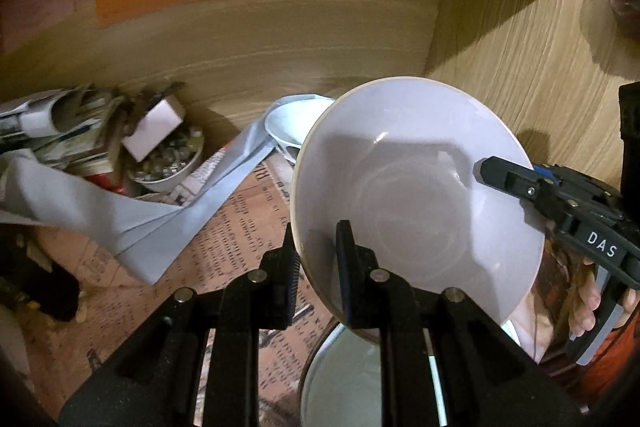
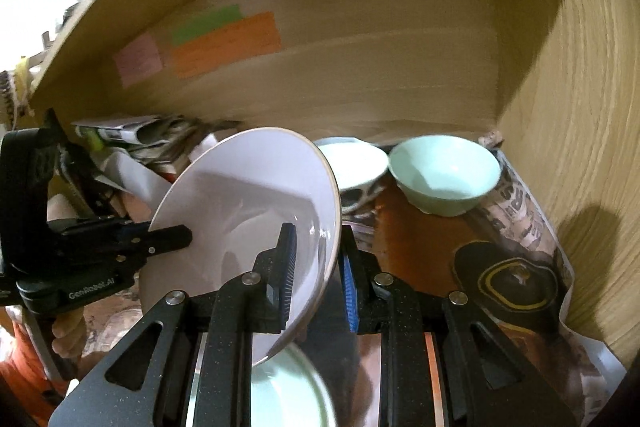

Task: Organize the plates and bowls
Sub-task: 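Carry the pinkish-grey bowl toward the plate stack with both tools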

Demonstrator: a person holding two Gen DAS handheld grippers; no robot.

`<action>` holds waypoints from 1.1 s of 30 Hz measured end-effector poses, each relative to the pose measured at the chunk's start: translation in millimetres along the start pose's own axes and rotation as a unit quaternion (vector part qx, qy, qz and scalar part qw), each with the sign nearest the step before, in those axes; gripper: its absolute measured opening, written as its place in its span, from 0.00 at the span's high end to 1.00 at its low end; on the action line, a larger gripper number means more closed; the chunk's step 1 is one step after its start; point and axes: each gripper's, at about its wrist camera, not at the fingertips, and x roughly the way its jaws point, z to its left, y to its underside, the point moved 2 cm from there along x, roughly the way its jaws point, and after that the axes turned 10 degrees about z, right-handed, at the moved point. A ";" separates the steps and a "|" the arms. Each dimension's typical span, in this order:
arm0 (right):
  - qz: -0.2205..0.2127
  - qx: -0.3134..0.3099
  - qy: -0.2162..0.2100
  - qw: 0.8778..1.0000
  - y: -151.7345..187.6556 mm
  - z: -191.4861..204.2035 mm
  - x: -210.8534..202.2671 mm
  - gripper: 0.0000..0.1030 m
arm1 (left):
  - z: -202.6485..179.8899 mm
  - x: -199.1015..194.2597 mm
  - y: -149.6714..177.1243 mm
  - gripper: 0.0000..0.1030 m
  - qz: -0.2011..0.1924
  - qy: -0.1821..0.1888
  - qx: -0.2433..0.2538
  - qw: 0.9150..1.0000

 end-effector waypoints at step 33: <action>0.025 -0.096 -0.076 0.992 43.8 141.4 5.9 0.82 | 87.1 -101.2 119.3 0.84 -0.040 -0.074 -0.074 0.994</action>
